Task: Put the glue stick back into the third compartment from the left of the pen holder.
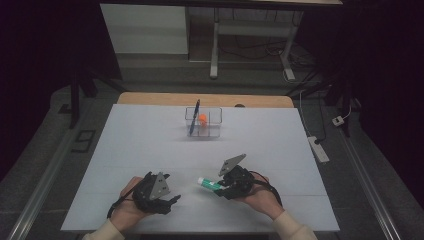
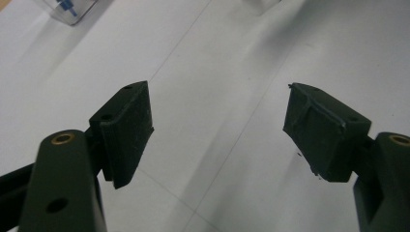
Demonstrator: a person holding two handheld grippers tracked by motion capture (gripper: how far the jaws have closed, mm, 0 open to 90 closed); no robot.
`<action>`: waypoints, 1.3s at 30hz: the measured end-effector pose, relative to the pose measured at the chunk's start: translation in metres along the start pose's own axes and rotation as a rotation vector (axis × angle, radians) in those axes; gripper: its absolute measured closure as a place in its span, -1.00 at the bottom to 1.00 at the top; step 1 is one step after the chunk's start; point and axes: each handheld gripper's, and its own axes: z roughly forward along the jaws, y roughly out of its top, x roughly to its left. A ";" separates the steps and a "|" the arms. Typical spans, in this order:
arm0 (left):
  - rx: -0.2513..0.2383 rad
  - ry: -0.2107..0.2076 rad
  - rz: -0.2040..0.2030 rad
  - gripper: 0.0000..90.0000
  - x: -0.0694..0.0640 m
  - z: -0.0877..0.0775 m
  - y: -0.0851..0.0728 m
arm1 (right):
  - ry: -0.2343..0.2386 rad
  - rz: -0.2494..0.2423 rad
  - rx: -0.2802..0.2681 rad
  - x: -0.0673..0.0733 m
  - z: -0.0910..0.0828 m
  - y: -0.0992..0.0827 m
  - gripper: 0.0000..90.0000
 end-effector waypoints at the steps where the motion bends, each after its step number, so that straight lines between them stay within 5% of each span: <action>1: 0.000 0.000 0.005 -0.46 -0.001 0.001 0.002 | 0.005 0.000 -0.003 0.000 0.001 0.001 0.42; 24: 0.027 -0.016 0.167 -0.42 -0.020 0.029 0.038 | 0.073 -0.009 0.012 0.005 0.017 0.021 0.42; 33: 0.034 -0.038 0.215 -0.27 -0.026 0.035 0.044 | 0.110 -0.007 0.015 0.005 0.019 0.022 0.42; 39: 0.033 -0.047 0.261 0.03 -0.028 0.035 0.043 | 0.157 0.005 -0.001 0.006 0.018 0.023 0.42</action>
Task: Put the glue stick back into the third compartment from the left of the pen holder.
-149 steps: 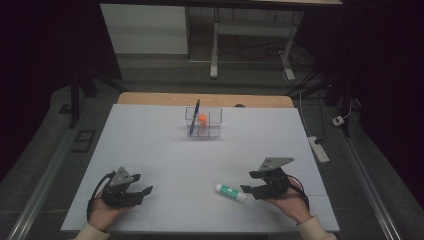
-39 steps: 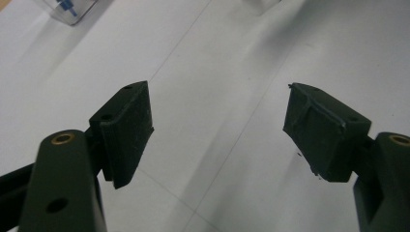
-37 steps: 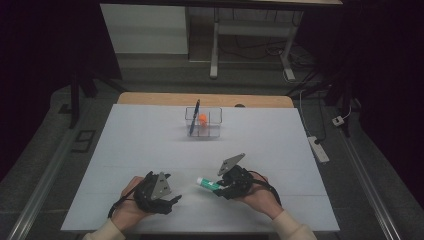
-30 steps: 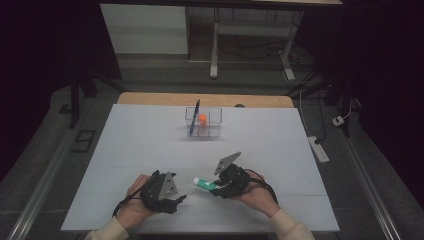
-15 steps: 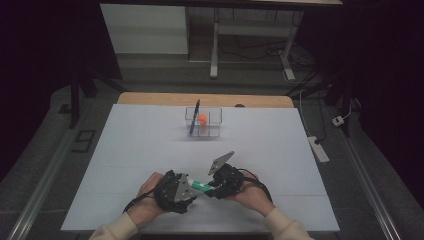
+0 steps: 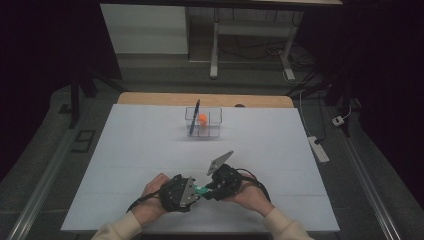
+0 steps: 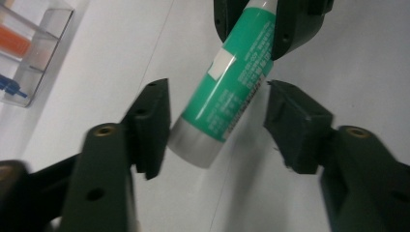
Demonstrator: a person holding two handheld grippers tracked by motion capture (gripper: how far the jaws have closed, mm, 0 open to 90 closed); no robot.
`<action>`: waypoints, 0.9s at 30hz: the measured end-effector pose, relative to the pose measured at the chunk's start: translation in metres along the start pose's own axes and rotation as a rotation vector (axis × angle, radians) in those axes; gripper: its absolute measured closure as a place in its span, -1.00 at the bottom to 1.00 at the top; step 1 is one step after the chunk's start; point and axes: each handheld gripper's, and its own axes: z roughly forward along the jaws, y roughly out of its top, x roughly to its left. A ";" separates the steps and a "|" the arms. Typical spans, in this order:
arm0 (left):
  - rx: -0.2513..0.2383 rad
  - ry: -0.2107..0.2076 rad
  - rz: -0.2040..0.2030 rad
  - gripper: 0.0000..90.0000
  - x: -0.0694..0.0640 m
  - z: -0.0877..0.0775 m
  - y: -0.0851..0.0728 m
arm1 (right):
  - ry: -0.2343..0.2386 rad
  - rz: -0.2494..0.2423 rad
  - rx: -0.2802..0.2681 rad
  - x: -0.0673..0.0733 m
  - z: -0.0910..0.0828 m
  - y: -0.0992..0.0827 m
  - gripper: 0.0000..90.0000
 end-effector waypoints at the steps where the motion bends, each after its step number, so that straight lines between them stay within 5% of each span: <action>1: 0.003 -0.002 0.007 0.06 0.000 0.000 0.000 | 0.009 0.002 -0.006 0.000 0.000 0.000 0.42; 4: 0.021 0.000 0.036 0.14 -0.001 0.002 -0.001 | 0.033 0.038 -0.008 0.002 -0.002 0.001 0.42; 8: 0.027 -0.019 0.057 0.27 -0.002 0.001 -0.002 | 0.040 0.024 -0.034 0.001 -0.003 0.001 0.42; 12: 0.026 -0.023 0.064 0.42 -0.002 0.000 -0.003 | 0.030 0.046 -0.115 0.000 -0.009 0.000 0.35; 15: 0.030 -0.014 0.030 0.45 0.003 -0.001 -0.004 | -0.034 0.046 -0.156 -0.002 -0.014 -0.002 0.20; 20: 0.028 0.003 -0.054 0.46 0.013 -0.001 -0.011 | -0.077 0.062 -0.303 -0.006 -0.026 -0.007 0.04; 27: -0.002 0.007 -0.120 0.46 0.019 -0.004 -0.014 | -0.136 0.060 -0.372 -0.008 -0.037 -0.016 -0.01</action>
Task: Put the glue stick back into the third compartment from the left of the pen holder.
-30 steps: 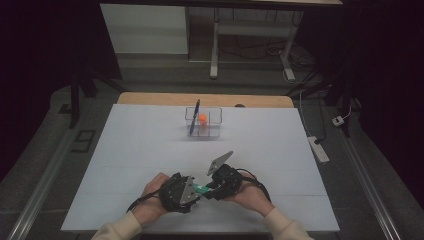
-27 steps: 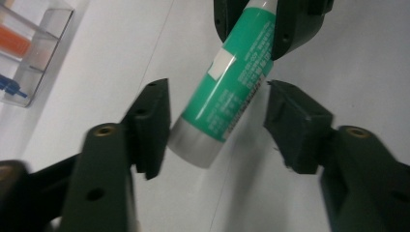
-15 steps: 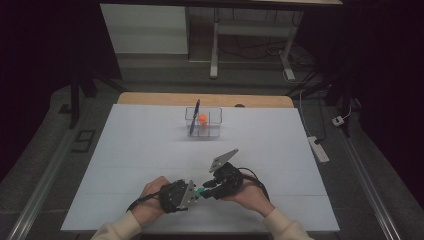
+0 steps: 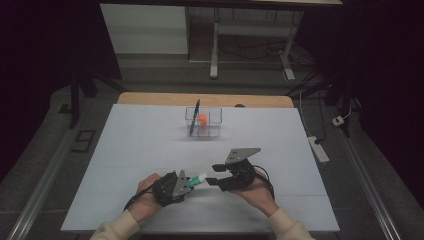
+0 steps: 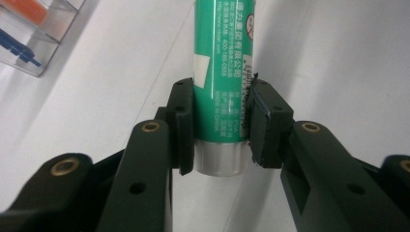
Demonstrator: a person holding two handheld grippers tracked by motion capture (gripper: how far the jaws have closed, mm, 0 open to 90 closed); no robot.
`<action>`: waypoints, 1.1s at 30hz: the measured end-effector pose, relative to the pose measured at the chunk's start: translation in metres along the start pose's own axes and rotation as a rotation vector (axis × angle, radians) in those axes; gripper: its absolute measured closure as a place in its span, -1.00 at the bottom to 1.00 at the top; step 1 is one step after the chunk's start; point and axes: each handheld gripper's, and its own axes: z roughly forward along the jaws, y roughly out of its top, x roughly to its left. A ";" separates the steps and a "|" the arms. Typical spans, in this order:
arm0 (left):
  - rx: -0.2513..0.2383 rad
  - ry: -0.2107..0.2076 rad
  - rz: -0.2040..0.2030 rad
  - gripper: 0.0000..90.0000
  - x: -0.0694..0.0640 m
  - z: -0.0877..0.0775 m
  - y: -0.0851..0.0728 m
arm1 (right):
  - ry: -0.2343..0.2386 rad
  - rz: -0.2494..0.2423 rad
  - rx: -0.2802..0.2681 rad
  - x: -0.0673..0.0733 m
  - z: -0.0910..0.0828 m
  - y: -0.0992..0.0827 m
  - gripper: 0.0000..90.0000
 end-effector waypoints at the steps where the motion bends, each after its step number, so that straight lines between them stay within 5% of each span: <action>1: -0.002 0.001 -0.006 0.46 0.001 0.000 0.000 | -0.010 -0.003 -0.011 -0.001 -0.002 -0.001 -0.01; 11: -0.045 0.019 -0.085 0.46 0.010 -0.005 -0.005 | -0.065 0.025 -0.058 -0.006 -0.011 -0.006 -0.09; 20: -0.140 0.029 -0.159 0.46 0.015 -0.012 -0.007 | -0.085 0.052 -0.102 -0.005 -0.012 -0.010 -0.17; 33: -0.203 0.029 -0.176 0.45 0.010 -0.012 -0.003 | -0.046 0.099 -0.130 -0.003 -0.002 -0.012 -0.21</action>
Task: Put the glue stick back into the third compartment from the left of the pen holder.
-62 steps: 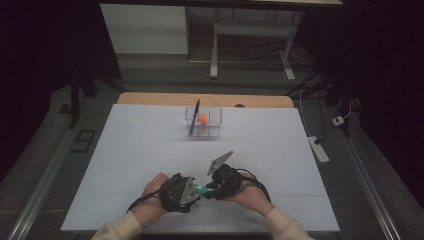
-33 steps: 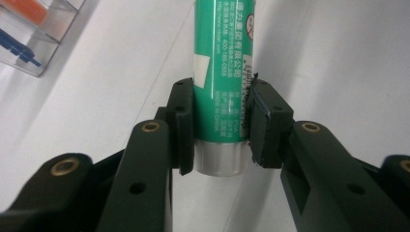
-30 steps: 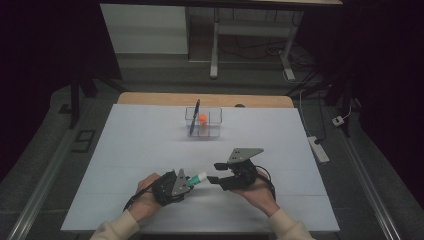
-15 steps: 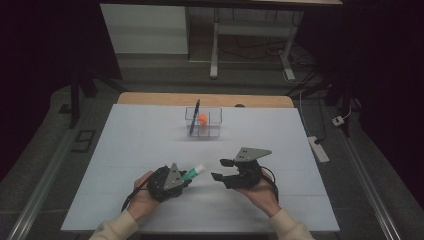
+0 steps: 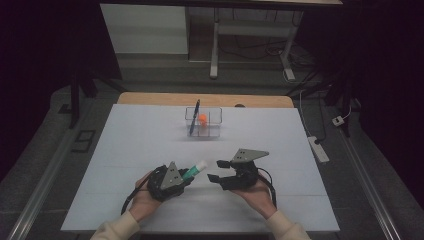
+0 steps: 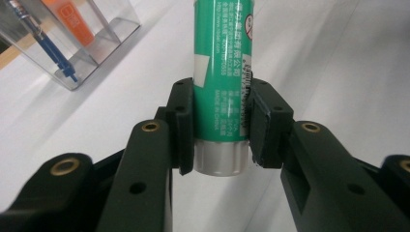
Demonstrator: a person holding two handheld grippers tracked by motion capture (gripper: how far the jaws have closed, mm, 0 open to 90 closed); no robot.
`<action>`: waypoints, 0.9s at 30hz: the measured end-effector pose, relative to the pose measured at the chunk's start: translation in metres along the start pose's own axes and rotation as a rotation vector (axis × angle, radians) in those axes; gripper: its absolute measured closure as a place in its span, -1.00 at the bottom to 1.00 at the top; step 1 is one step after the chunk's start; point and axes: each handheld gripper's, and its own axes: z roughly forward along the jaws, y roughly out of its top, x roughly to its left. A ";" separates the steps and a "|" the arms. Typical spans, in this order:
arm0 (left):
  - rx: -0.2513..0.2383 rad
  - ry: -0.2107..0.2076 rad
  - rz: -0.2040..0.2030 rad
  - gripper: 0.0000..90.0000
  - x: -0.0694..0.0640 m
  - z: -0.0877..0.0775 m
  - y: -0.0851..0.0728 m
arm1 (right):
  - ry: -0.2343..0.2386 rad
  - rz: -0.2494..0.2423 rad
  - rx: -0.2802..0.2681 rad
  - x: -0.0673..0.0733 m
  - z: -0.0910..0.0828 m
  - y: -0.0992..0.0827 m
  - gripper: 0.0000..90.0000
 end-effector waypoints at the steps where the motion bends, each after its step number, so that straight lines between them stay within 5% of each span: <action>1: -0.004 -0.002 0.002 0.45 0.000 0.000 0.000 | 0.004 0.009 -0.002 0.000 0.001 0.000 -0.22; 12: -0.019 -0.015 0.019 0.45 -0.007 0.004 0.004 | 0.026 0.034 -0.020 0.003 0.013 0.001 -0.17; 20: -0.016 -0.026 0.028 0.45 -0.011 0.008 0.005 | 0.059 0.029 -0.034 0.009 0.020 0.004 0.10; 27: 0.012 -0.028 0.045 0.45 -0.012 0.014 0.005 | 0.122 0.073 -0.060 0.007 0.017 0.005 0.33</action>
